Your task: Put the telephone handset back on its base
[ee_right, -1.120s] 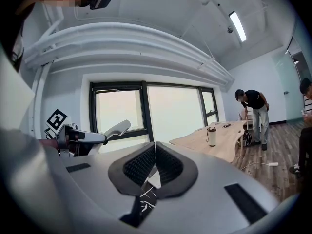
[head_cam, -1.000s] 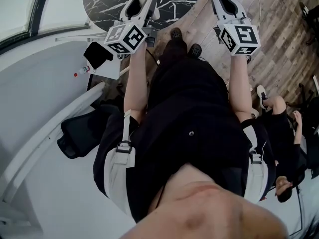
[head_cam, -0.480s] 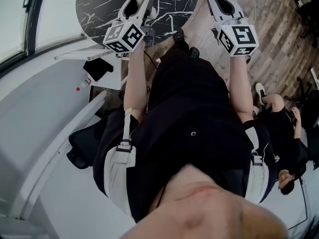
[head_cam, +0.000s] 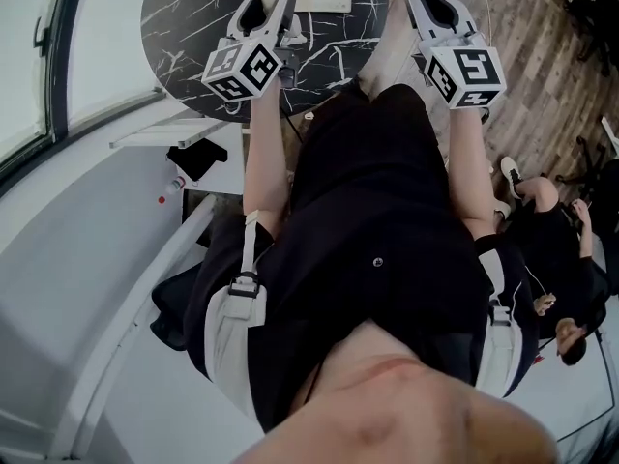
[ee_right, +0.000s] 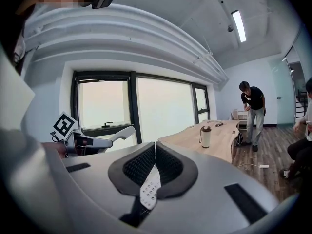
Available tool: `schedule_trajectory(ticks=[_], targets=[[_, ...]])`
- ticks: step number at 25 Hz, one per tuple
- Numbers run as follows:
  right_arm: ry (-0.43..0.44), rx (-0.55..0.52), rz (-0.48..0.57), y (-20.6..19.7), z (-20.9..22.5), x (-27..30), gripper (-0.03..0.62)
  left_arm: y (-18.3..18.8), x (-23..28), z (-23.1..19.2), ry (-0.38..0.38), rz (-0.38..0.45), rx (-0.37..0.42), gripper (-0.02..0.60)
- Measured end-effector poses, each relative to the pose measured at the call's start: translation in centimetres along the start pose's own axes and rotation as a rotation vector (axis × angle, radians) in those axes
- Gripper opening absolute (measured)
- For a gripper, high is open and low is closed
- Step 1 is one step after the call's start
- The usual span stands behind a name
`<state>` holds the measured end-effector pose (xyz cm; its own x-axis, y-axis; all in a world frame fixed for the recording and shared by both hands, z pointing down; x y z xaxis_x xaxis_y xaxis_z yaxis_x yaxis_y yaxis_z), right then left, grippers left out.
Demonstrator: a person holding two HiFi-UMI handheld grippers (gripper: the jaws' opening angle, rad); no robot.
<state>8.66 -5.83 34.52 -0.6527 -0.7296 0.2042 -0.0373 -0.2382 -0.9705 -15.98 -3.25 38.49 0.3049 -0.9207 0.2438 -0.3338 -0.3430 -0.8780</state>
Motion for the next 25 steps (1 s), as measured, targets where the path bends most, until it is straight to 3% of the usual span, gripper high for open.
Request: schedule_trajectory(ticks=[25], targets=[[0.01, 0.088, -0.104, -3.4, 1.0, 7.0, 0.031, -5.6, 6.7, -6.1, 0.088, -0.217, 0.044, 0.23]])
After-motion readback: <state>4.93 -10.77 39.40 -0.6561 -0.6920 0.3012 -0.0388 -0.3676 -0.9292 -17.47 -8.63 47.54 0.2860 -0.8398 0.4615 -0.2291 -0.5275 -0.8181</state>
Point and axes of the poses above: the fingertips, and each gripper's own axes: x forward along the fingers, z to its right, y out of its top, the point moved 4 cm from there along -x, backward along the fingers, and after that the axes turned 2 degrees about z, right-handed, at the moved point
